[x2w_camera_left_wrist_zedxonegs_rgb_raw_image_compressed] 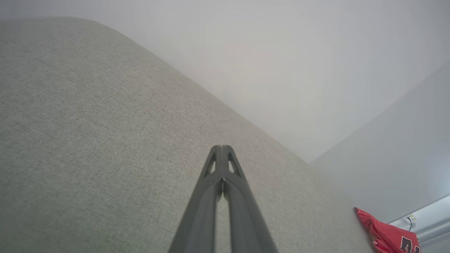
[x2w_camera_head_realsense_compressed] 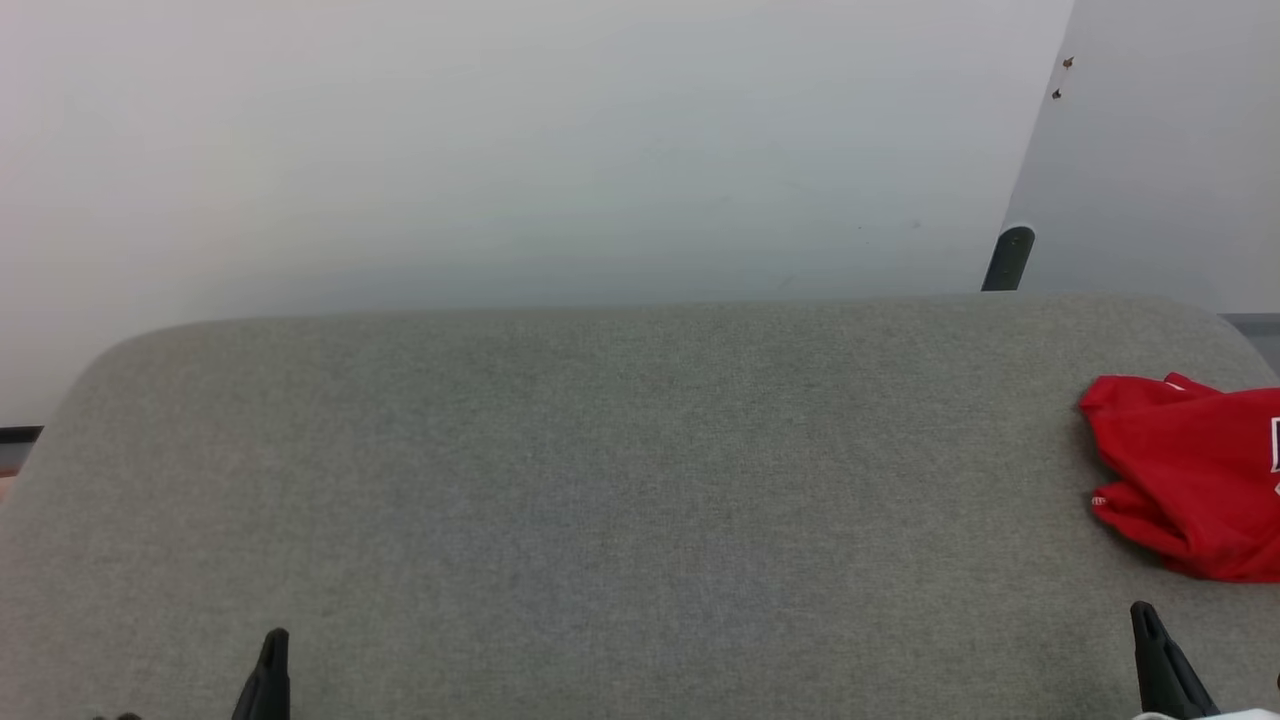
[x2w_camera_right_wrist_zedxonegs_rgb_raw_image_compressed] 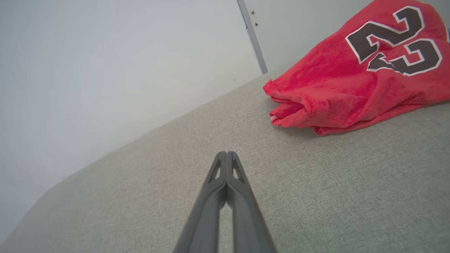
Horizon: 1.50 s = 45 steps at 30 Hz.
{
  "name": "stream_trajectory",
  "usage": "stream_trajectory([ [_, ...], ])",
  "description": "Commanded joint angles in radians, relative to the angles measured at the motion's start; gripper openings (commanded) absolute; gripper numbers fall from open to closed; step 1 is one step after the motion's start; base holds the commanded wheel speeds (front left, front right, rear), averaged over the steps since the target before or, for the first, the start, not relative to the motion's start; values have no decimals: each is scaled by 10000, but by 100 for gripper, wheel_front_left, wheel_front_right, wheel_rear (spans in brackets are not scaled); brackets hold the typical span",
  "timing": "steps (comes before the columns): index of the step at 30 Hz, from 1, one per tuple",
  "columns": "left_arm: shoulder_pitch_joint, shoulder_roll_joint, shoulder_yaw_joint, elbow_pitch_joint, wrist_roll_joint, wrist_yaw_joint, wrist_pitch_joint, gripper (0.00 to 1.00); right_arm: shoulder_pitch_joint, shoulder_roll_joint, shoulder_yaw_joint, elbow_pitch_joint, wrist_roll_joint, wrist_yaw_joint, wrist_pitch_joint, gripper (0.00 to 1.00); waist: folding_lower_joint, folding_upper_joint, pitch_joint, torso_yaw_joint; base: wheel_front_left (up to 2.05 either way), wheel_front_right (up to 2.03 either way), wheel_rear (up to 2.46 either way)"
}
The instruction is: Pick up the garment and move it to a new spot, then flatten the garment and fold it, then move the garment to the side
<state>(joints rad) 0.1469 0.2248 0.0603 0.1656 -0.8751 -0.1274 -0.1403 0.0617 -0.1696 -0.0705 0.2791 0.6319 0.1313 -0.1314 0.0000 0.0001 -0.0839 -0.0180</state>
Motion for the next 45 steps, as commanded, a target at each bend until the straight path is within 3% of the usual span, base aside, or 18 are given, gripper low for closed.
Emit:
stream_trajectory([
  [1, -272, 43, 92, -96, -264, -13, 84, 0, -313, -13, -77, -174, 372, -2, 55, 0, 0, -1, 11, 3, 0, 0, 0],
  [45, -1606, -968, 359, 403, -4272, -34, 1477, 0, -1143, 674, -297, -291, 5686, -5, 1419, 0, 0, -1, 401, 83, 0, 0, 0],
])
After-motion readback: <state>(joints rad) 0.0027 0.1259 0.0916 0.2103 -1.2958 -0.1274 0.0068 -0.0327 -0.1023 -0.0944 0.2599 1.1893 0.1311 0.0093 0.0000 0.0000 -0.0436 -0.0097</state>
